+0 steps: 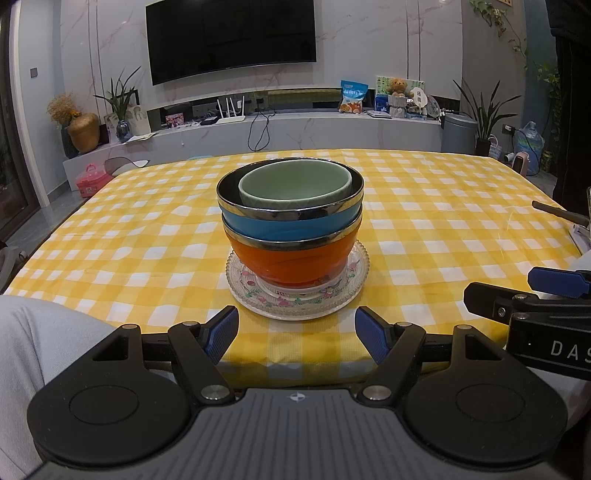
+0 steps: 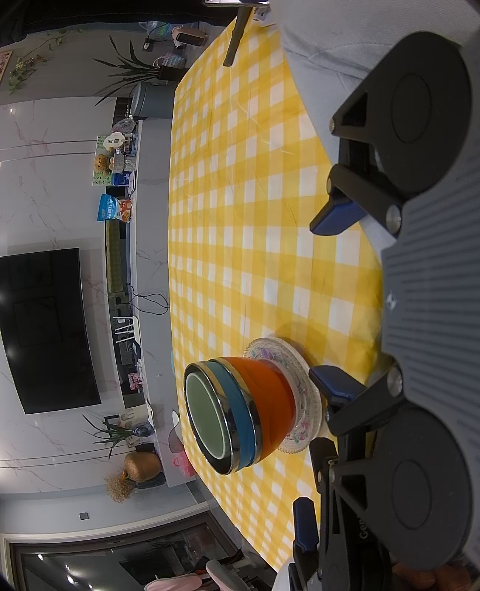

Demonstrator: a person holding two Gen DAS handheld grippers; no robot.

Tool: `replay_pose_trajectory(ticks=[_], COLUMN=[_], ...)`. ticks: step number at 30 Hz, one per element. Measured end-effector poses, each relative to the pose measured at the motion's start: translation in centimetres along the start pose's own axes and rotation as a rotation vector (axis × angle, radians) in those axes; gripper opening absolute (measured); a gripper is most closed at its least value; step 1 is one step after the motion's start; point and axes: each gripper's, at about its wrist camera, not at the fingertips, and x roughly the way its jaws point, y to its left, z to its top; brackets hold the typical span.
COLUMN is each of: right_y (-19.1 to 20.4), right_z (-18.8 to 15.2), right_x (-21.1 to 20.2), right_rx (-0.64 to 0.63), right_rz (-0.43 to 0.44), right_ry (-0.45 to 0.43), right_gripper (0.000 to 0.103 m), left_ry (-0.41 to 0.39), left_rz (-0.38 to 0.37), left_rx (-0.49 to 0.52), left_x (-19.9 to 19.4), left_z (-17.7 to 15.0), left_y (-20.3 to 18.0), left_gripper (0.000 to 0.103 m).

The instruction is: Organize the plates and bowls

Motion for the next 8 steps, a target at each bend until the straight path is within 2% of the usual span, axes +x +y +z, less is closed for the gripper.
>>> replay_pose_trajectory(ticks=[8], right_y=[0.01], right_z=[0.02], right_x=[0.0], right_rx=[-0.001], right_rz=[-0.001], right_ry=[0.0], right_gripper=[0.076], left_ry=[0.0], left_rz=[0.0], left_rx=[-0.001], left_x=[0.04], left_z=[0.01], left_y=[-0.01], left_gripper=[0.084])
